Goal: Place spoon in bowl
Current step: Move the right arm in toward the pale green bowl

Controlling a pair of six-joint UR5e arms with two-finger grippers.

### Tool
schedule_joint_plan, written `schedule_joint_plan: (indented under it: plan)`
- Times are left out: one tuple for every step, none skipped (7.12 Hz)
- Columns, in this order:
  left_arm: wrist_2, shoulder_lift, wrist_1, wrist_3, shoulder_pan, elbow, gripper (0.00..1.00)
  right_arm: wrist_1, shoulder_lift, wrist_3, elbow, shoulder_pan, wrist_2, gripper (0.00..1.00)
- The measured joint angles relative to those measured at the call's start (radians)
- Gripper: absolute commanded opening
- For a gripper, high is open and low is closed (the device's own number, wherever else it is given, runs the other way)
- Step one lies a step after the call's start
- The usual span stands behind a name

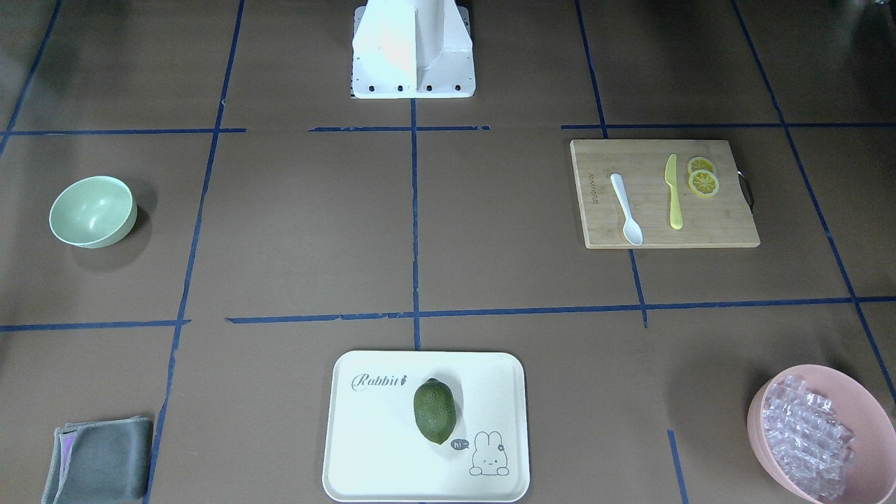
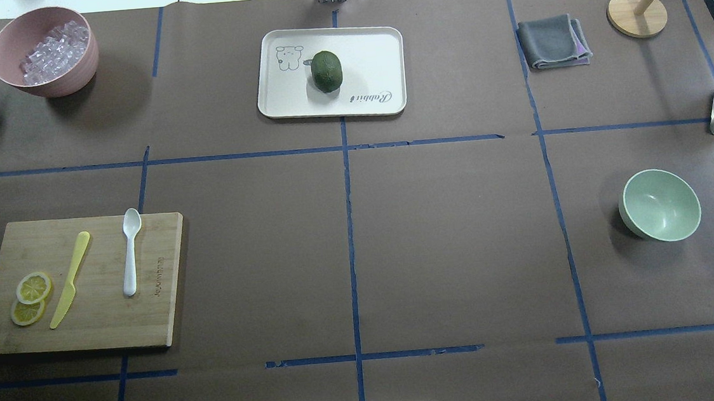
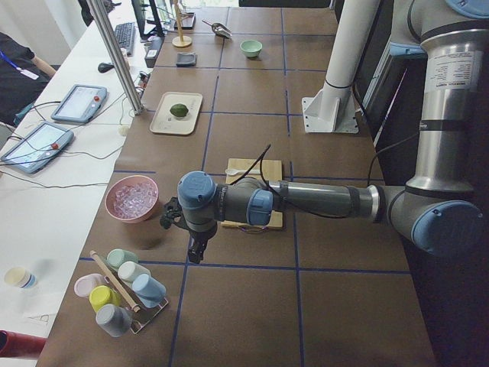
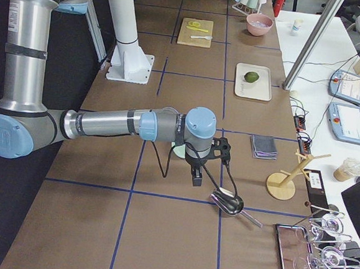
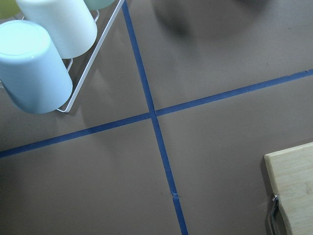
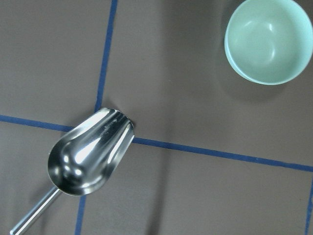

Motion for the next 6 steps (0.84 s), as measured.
schedule_joint_plan:
  plan:
    - [-0.001, -0.001, 0.000, 0.000, 0.000, 0.000, 1.00, 0.046, -0.002, 0.089, 0.021, -0.055, -0.002, 1.00]
    - [-0.001, -0.001, 0.001, 0.000, 0.000, 0.000, 1.00, 0.151, -0.018, 0.213, 0.027, -0.114, -0.011, 1.00]
    - [-0.001, -0.001, 0.001, 0.000, 0.000, 0.002, 1.00, 0.278, -0.051, 0.348, 0.029, -0.181, -0.032, 1.00]
    - [-0.001, -0.001, 0.001, 0.000, 0.000, 0.004, 1.00, 0.402, -0.099, 0.451, 0.023, -0.247, -0.068, 0.99]
    - [-0.001, -0.001, 0.001, 0.001, 0.000, 0.006, 1.00, 0.524, -0.140, 0.529, -0.002, -0.305, -0.103, 0.99]
    - [-0.001, -0.001, 0.001, 0.001, 0.000, 0.007, 1.00, 0.655, -0.161, 0.607, -0.060, -0.364, -0.132, 0.98]
